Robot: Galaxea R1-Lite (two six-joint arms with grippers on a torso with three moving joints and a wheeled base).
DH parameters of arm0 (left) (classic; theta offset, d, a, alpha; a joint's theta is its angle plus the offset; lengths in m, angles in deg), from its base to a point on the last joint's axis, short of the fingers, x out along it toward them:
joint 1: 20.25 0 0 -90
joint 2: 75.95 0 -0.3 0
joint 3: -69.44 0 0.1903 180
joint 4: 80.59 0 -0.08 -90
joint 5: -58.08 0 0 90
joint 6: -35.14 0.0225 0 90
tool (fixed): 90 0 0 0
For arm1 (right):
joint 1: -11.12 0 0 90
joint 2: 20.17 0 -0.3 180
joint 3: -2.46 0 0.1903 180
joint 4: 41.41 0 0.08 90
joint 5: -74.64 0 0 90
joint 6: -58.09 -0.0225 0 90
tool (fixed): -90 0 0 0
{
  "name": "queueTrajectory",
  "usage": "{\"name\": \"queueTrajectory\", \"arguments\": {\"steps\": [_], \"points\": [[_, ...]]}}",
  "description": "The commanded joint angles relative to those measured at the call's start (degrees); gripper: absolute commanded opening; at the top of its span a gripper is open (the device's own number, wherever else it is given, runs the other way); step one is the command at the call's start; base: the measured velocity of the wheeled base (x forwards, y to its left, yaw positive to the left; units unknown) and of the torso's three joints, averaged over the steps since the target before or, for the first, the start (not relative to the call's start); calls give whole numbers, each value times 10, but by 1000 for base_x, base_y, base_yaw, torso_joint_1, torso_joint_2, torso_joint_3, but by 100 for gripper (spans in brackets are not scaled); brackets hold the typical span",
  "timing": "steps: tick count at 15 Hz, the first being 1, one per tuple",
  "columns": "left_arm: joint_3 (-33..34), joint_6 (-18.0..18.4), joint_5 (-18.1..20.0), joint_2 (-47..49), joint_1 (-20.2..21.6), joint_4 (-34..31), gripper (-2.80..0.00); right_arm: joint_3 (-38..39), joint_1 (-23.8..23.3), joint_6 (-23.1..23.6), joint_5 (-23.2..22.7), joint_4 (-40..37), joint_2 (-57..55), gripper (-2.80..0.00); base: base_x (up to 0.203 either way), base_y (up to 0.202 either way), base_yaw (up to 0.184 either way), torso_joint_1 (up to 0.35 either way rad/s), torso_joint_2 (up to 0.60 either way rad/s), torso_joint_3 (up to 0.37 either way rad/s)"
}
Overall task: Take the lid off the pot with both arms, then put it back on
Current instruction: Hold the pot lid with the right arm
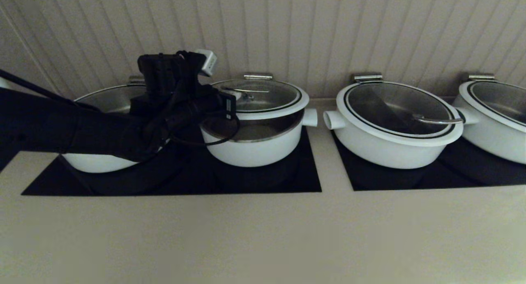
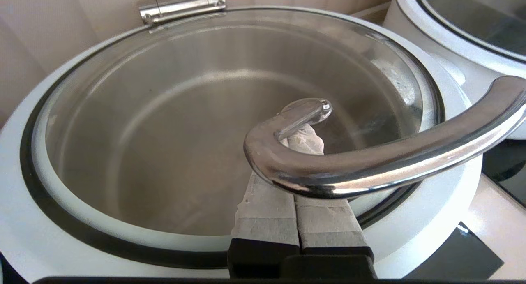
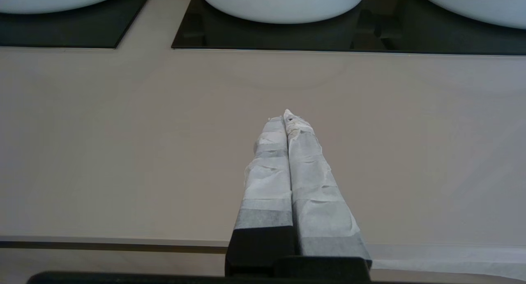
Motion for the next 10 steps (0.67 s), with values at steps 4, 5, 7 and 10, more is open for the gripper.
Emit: {"name": "queueTrajectory", "arguments": {"steps": [4,5,7,10], "points": [[-11,17,1,2,1,2,-280,0,0,0,0,0,-1,-280,0,0,0,0,0,0],[-11,18,1,1,1,2,-280,0,0,0,0,0,-1,-280,0,0,0,0,0,0],[-12,18,1,1,0,2,-280,0,0,0,0,0,-1,-280,0,0,0,0,0,0],[-33,17,2,3,1,0,-280,0,1,0,0,0,-1,-280,0,0,0,0,0,0]]}}
